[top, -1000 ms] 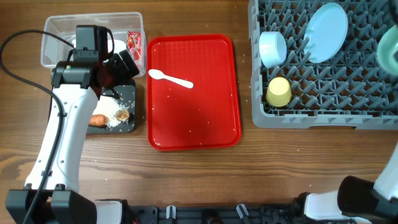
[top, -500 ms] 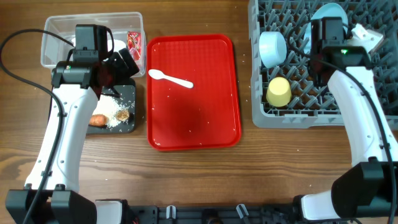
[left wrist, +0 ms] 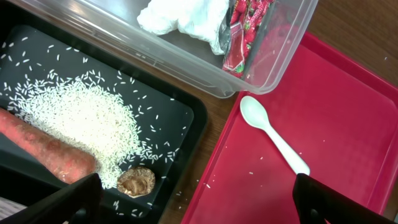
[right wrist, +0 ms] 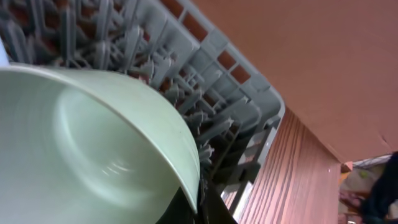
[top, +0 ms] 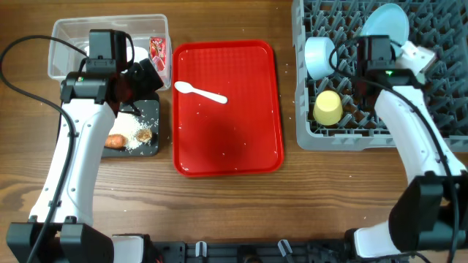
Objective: Sort waste into correct bins and load items into the dishwasher rack
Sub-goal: 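Lower the green bowl into a rack slot and release it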
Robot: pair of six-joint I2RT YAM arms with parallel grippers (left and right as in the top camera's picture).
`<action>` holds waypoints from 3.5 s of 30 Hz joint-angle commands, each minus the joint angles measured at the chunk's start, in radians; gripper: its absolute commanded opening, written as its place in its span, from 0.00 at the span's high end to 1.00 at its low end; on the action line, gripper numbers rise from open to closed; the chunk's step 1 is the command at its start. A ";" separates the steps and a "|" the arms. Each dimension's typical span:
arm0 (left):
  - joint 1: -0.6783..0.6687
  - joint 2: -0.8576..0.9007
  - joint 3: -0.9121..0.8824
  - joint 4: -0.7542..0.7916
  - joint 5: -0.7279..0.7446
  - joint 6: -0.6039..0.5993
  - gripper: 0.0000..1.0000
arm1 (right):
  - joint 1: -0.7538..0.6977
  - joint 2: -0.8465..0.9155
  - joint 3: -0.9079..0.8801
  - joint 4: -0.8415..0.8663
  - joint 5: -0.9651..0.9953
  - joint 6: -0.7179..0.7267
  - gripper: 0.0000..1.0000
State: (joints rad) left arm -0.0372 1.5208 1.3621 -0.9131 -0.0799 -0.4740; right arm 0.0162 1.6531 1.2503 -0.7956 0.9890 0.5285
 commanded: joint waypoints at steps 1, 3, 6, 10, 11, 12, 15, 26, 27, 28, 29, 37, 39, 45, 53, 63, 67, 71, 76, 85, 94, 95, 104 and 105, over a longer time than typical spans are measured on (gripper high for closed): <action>0.000 0.006 -0.006 0.000 0.001 -0.010 0.02 | -0.002 0.019 -0.032 0.034 0.024 -0.003 0.96; 0.000 0.006 -0.006 0.000 0.001 -0.010 0.02 | -0.002 0.026 -0.033 0.045 0.018 -0.002 0.96; 0.000 0.006 -0.006 -0.001 0.001 -0.010 0.02 | -0.002 0.043 -0.034 0.051 0.016 -0.002 0.96; 0.000 0.006 -0.006 0.000 0.001 -0.010 0.02 | -0.002 0.063 -0.035 0.050 0.000 -0.003 0.96; 0.000 0.006 -0.006 0.000 0.001 -0.009 0.02 | -0.002 0.063 -0.035 0.049 -0.003 -0.006 0.96; 0.000 0.006 -0.006 -0.001 0.001 -0.009 0.02 | 0.000 0.063 -0.035 0.046 -0.009 -0.006 0.96; 0.000 0.006 -0.006 0.000 0.001 -0.009 0.02 | 0.017 0.063 -0.035 0.022 -0.030 -0.006 0.96; 0.000 0.006 -0.006 0.000 0.001 -0.009 0.01 | 0.048 0.063 -0.035 -0.040 0.195 -0.056 0.96; 0.000 0.006 -0.006 0.000 0.001 -0.009 0.01 | 0.052 0.063 -0.035 -0.040 0.180 -0.057 0.96; 0.000 0.006 -0.006 0.000 0.001 -0.009 0.01 | 0.058 0.063 -0.035 -0.040 0.163 -0.057 0.96; 0.000 0.006 -0.006 0.000 0.001 -0.009 0.00 | 0.066 0.063 -0.035 -0.040 0.146 -0.057 0.96; 0.000 0.006 -0.006 0.000 0.001 -0.009 0.00 | 0.157 0.065 -0.035 -0.037 0.121 -0.059 0.95; 0.000 0.006 -0.006 0.000 0.001 -0.009 0.00 | 0.158 0.065 -0.035 -0.035 0.122 -0.060 0.95; 0.000 0.006 -0.006 0.003 0.001 -0.005 0.00 | 0.156 0.065 -0.035 -0.037 0.115 -0.084 0.94; 0.000 0.006 -0.006 0.007 0.001 -0.005 0.00 | 0.156 0.066 -0.035 -0.028 -0.017 -0.082 0.92; 0.000 0.006 -0.006 0.007 0.001 -0.005 0.00 | 0.157 0.066 -0.035 -0.055 -0.274 -0.084 0.78; 0.000 0.006 -0.006 0.007 0.001 -0.005 0.00 | 0.157 0.066 -0.035 -0.066 -0.375 -0.084 0.71; 0.000 0.006 -0.006 0.007 0.001 -0.005 0.00 | 0.157 0.065 -0.034 -0.072 -0.453 -0.085 0.66; 0.000 0.006 -0.006 0.008 0.001 -0.005 0.00 | 0.157 0.053 -0.024 -0.084 -0.468 -0.085 0.43; 0.000 0.006 -0.006 0.008 0.001 -0.005 0.00 | 0.156 -0.105 -0.001 -0.081 -0.509 -0.137 0.09; 0.000 0.006 -0.006 0.020 0.001 -0.005 0.00 | 0.156 -0.212 0.001 -0.082 -0.567 -0.190 0.05; 0.000 0.006 -0.006 0.023 0.001 -0.005 0.00 | 0.156 -0.216 0.001 -0.080 -0.590 -0.189 0.05; 0.000 0.007 -0.006 0.021 0.002 -0.005 0.00 | 0.157 -0.301 0.001 0.022 -1.027 -0.395 0.12; 0.000 0.007 -0.006 0.019 0.002 -0.005 0.00 | 0.157 -0.314 0.001 0.040 -1.084 -0.409 0.15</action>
State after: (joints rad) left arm -0.0372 1.5208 1.3621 -0.8932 -0.0799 -0.4740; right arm 0.1677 1.4048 1.2293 -0.7975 0.1692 0.2291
